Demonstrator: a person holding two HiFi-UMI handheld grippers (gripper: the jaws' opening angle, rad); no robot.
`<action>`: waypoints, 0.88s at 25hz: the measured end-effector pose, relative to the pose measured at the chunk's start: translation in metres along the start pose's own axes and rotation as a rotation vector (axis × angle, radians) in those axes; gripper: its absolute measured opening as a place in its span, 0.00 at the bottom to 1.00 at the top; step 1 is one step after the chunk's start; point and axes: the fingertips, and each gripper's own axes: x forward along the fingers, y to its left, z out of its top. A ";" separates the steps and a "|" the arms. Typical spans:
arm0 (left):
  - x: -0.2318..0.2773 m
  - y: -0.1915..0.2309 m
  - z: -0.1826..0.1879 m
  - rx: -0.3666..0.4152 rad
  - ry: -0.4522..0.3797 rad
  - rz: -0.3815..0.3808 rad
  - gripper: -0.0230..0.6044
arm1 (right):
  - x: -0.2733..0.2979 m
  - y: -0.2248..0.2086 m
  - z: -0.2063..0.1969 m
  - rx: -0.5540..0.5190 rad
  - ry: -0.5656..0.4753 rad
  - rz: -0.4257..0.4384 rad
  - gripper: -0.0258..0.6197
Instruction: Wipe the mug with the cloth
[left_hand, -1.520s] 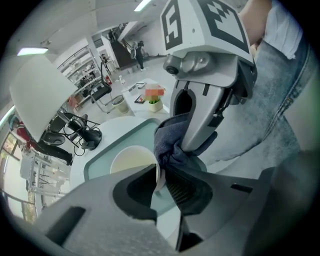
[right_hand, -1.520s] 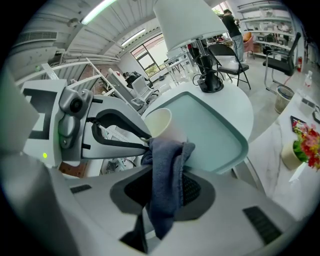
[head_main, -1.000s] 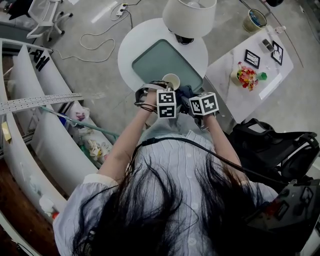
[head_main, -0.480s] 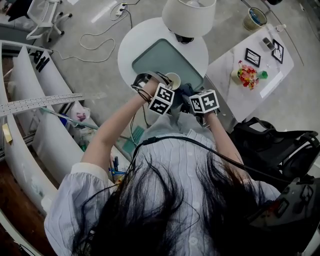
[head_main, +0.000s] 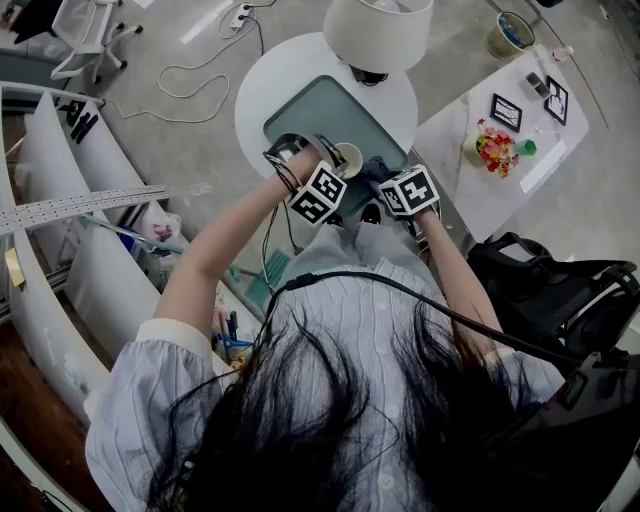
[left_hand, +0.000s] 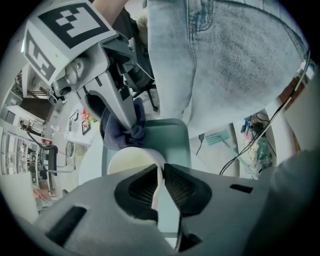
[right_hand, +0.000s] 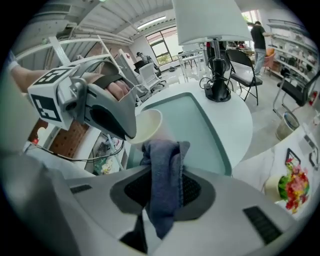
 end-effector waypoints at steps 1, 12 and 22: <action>0.000 0.000 0.000 0.000 0.000 0.000 0.12 | 0.000 -0.003 0.002 -0.027 0.008 -0.008 0.18; -0.006 0.004 0.001 -0.172 -0.042 0.046 0.12 | -0.001 -0.015 0.009 -0.059 0.026 -0.043 0.18; -0.052 0.039 0.024 -0.895 -0.345 0.220 0.13 | 0.001 -0.012 0.008 0.004 -0.009 -0.021 0.18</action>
